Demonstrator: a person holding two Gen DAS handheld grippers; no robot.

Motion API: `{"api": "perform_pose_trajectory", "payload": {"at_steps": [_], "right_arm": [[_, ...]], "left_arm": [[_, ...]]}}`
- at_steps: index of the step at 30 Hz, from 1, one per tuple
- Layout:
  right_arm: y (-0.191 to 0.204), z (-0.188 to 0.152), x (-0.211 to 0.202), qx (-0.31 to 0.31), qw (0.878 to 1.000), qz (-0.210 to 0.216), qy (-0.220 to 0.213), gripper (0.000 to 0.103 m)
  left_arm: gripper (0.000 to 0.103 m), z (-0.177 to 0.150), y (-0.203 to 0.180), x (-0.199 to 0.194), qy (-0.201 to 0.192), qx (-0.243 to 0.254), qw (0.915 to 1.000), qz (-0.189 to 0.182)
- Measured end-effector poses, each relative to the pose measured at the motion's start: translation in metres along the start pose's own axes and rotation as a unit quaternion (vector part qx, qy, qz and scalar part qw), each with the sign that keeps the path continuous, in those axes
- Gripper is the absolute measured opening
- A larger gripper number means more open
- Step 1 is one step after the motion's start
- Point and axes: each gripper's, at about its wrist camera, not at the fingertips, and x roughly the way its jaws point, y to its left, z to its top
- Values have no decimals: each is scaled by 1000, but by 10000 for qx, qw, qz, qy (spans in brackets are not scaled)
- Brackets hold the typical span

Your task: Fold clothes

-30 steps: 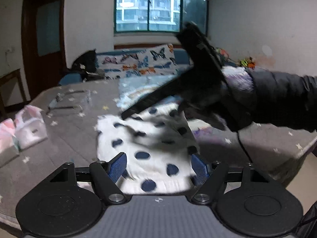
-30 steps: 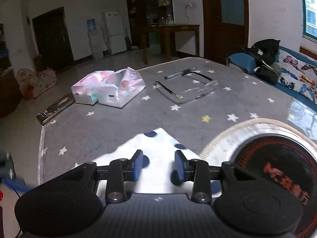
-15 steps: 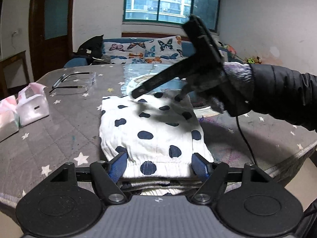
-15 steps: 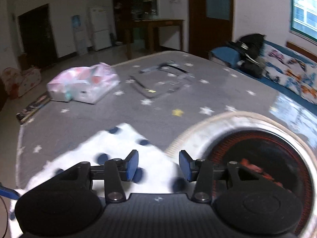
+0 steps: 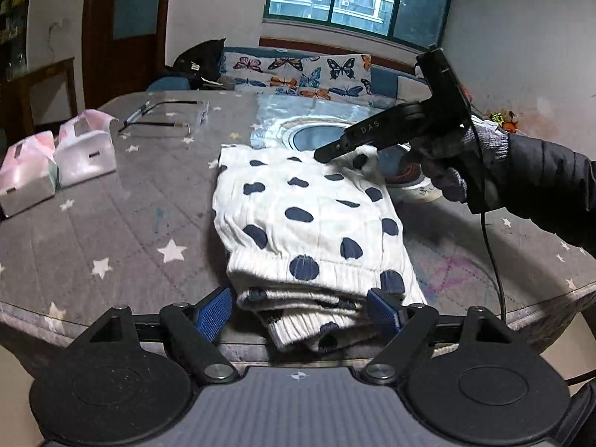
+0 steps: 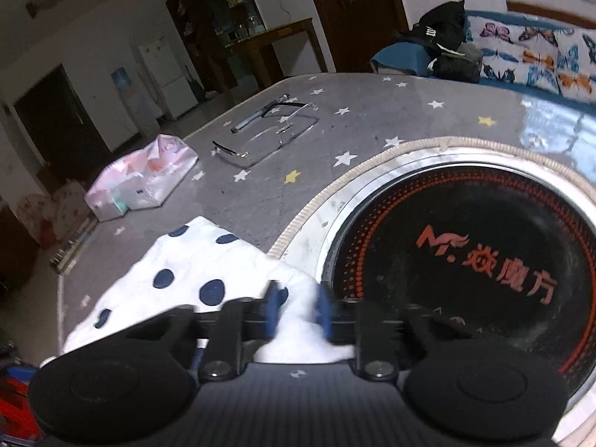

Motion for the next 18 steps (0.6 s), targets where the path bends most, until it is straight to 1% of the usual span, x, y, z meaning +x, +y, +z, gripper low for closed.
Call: {"api": "perform_pose_trajectory", "payload": {"at_steps": [3, 6, 10, 11, 13, 18], "right_arm": [[2, -3, -7, -22, 9999, -70, -84, 8], [4, -10, -18, -52, 9994, -305, -146, 7], [0, -20, -40, 37, 9971, -693, -307, 7], [-3, -24, -48, 104, 9955, -866, -358, 7], [-8, -35, -64, 241, 9914, -1202, -453, 7], [-19, -71, -109, 740, 9768, -1865, -752, 7]], "left_arm": [[78, -2, 3, 5, 65, -64, 9999, -69], [70, -1, 8, 9, 91, -130, 9998, -109], [64, 10, 14, 17, -62, -5, 9999, -123], [63, 15, 15, 21, -117, 45, 9999, -104], [57, 26, 20, 33, -179, 92, 9997, -138], [57, 60, 32, 69, -200, 106, 9988, -428]]}}
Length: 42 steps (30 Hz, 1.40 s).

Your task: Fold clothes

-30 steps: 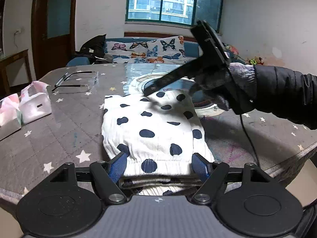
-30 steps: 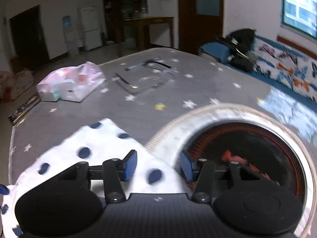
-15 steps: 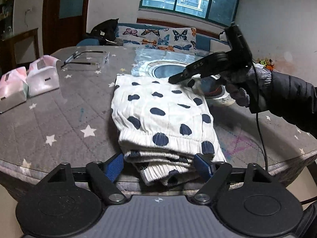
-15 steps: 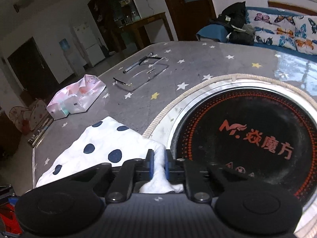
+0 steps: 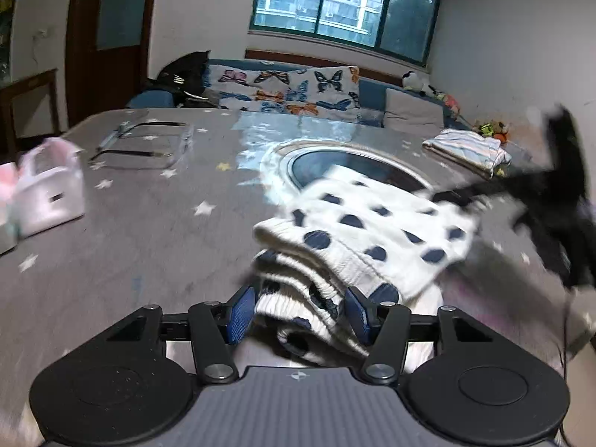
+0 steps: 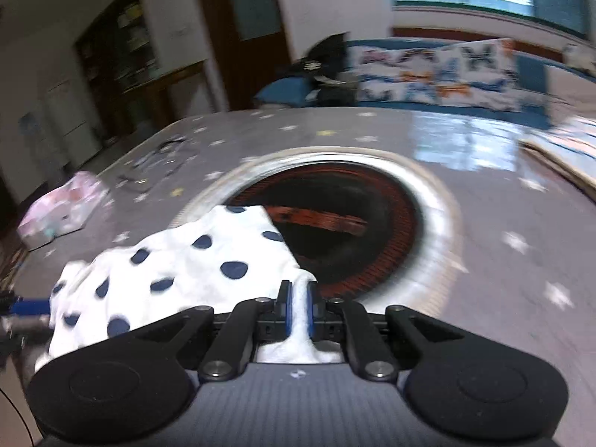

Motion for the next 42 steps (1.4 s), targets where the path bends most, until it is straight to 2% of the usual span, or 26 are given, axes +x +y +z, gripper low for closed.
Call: {"api": "perform_pose_trajectory", "payload": {"at_steps": [5, 8, 12, 14, 16, 18, 21, 23, 26, 29, 30, 32, 36, 38, 42], "right_arm": [[-21, -37, -30, 584, 9966, -583, -2, 9], [-22, -45, -49, 466, 9957, -776, -192, 14], [-12, -36, -68, 15, 9950, -851, -515, 17], [0, -29, -70, -263, 9957, -652, -610, 17], [19, -24, -70, -611, 9962, -124, -603, 22], [38, -20, -62, -895, 9939, 367, -527, 23], [71, -19, -47, -1412, 9851, 903, -382, 23], [94, -21, -34, -1849, 9747, 1240, -220, 29], [120, -29, -22, -2437, 9606, 1329, -159, 32], [140, -37, -11, -2851, 9519, 1112, -133, 30], [142, -38, -8, -2865, 9524, 1039, -126, 30], [143, -38, -5, -2861, 9525, 1038, -148, 10], [137, -33, -15, -2609, 9568, 1228, -364, 7], [136, -30, -23, -2594, 9551, 1359, -450, 7], [138, -41, -11, -2732, 9503, 1490, -108, 8]], "left_arm": [[58, 28, 0, 33, 30, 148, 9996, -227], [58, 36, 2, 35, -29, 71, 9995, -316], [69, 34, 13, 23, -60, -182, 9994, -293], [71, 31, 17, 16, -17, -325, 9992, -241], [72, 27, 18, 12, 19, -427, 9988, -229], [74, 26, 17, 10, 10, -491, 9986, -197], [74, 24, 17, 7, 35, -632, 9976, -273], [74, 22, 14, 5, 40, -665, 9973, -304], [74, 18, 11, 3, 62, -710, 9968, -371], [73, 15, 10, 2, 62, -758, 9964, -382], [73, 14, 11, 2, 63, -803, 9960, -387], [73, 13, 13, 3, 89, -879, 9953, -397], [73, 11, 20, 4, 146, -1071, 9930, -478], [74, 11, 23, 4, 145, -1260, 9905, -522], [74, 10, 29, 6, 136, -1665, 9841, -607]]}}
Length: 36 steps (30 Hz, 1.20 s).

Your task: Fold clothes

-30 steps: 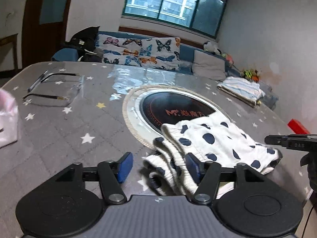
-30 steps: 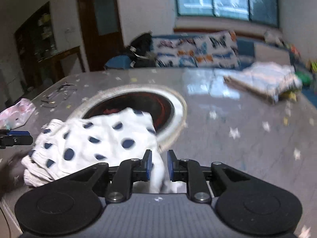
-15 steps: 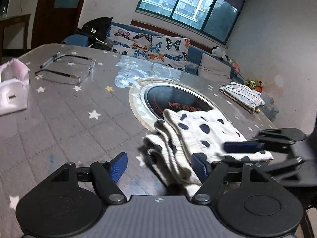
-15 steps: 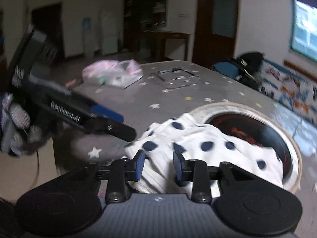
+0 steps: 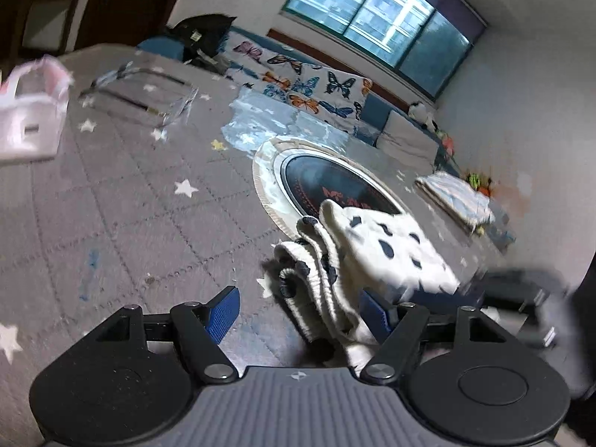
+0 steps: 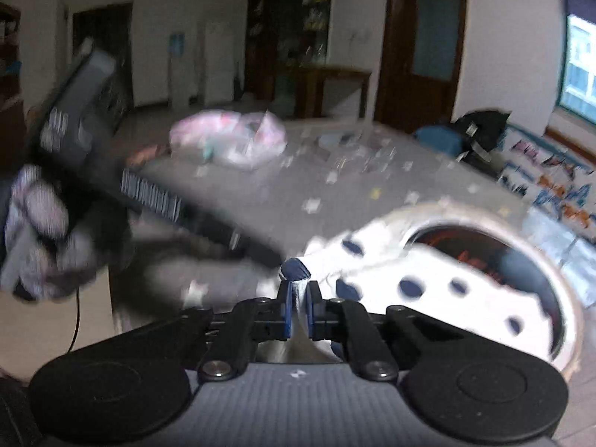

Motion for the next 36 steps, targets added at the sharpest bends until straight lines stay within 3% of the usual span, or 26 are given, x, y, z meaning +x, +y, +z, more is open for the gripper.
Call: {"api": "perform_pose_trajectory", "payload": {"at_steps": [3, 5, 9, 11, 15, 18, 24, 28, 36], "right_arm": [[4, -6, 3, -186, 9998, -25, 91, 20], [6, -4, -2, -344, 9994, -18, 87, 41], [15, -3, -4, -823, 9965, 80, 135, 46], [22, -6, 2, -1100, 9936, 72, 229, 57], [45, -18, 13, -1817, 9826, -259, 280, 57], [51, -20, 16, -1959, 9794, -422, 229, 53], [46, -18, 16, -1725, 9838, -434, 208, 37], [34, -11, 9, -1241, 9918, -279, 111, 26], [4, 1, -12, -230, 9997, 24, -106, 20]], "left_arm": [[74, 0, 1, 1, 7, -162, 9999, -1], [75, 1, 0, 2, 32, -192, 9998, 21], [78, 7, -2, 6, 57, -324, 9994, 80], [78, 8, 0, 8, 104, -477, 9988, 40], [79, 6, -2, 10, 170, -616, 9980, 23], [80, 4, -2, 12, 211, -784, 9967, 19], [83, 3, 0, 15, 279, -1180, 9926, -2], [85, 4, 0, 17, 299, -1409, 9896, -55], [88, 2, 4, 18, 275, -2140, 9758, -358]]}}
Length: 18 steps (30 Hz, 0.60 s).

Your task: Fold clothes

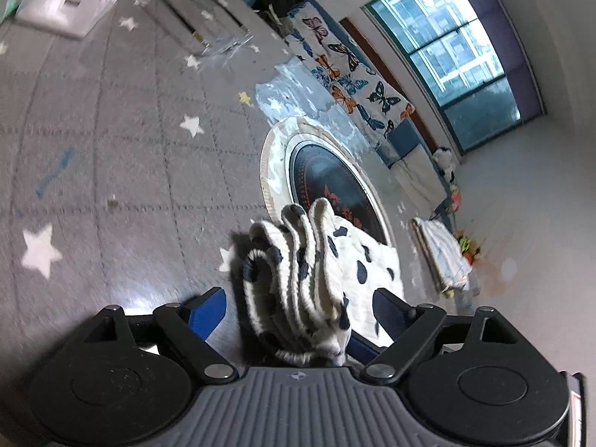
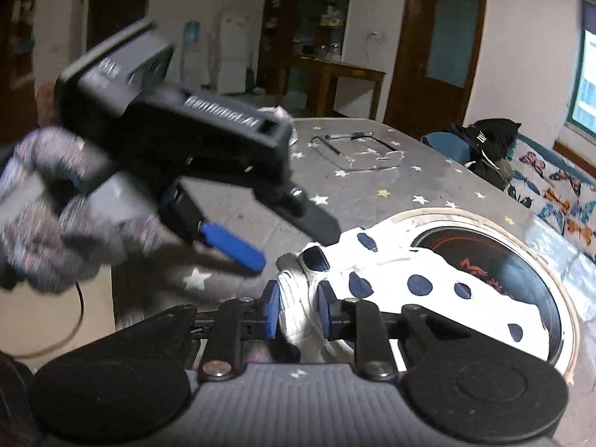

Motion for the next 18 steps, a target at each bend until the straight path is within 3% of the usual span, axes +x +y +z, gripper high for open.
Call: {"api": "perform_pose_trajectory", "payload": {"at_steps": [11, 18], "right_arm": [[-3, -2, -9, 257, 9996, 53, -136, 20], [-4, -4, -12, 247, 9995, 51, -205, 20]], "left_arm": [[88, -7, 6, 15, -64, -742, 9961, -463], [87, -8, 1, 33, 9, -846, 9954, -440]]}}
